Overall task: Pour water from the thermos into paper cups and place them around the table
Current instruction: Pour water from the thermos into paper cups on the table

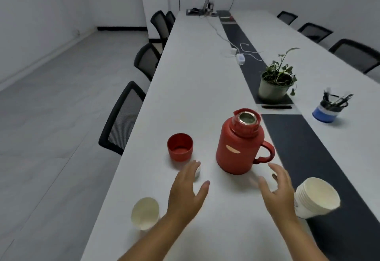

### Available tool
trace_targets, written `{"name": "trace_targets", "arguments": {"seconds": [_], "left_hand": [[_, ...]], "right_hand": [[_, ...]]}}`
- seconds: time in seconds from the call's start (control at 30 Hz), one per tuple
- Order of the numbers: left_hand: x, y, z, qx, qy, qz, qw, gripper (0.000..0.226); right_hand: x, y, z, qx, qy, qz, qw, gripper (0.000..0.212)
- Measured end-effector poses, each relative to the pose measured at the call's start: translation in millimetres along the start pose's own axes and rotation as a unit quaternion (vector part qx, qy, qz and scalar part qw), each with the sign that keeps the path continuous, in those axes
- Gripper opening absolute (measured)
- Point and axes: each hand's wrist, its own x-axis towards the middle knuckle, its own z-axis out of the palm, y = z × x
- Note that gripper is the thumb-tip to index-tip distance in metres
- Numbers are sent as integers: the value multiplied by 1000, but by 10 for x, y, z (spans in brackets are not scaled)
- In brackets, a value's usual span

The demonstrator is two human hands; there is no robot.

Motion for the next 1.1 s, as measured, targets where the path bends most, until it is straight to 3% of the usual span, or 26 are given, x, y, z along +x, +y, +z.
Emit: {"name": "trace_targets", "arguments": {"seconds": [0.17, 0.23, 0.27, 0.4, 0.53, 0.9, 1.1], "left_hand": [[746, 121, 637, 13, -114, -57, 992, 83], [986, 121, 794, 14, -132, -58, 989, 92], [1094, 113, 848, -8, -138, -57, 989, 92], [1450, 66, 946, -137, -173, -83, 972, 86], [1613, 37, 999, -176, -217, -74, 957, 90], [936, 229, 784, -214, -156, -93, 960, 91], [27, 410, 520, -274, -101, -121, 949, 87]], "right_hand": [[802, 233, -9, -5, 7, 77, 997, 47], [1012, 316, 52, 11, -25, 95, 995, 30], [1088, 333, 87, 15, -42, 102, 994, 17], [1310, 452, 234, 19, -11, 126, 992, 32], [1330, 509, 288, 31, 9, 127, 991, 33], [768, 345, -18, 26, 7, 42, 999, 49], [174, -13, -441, -19, -57, -31, 998, 34]]}}
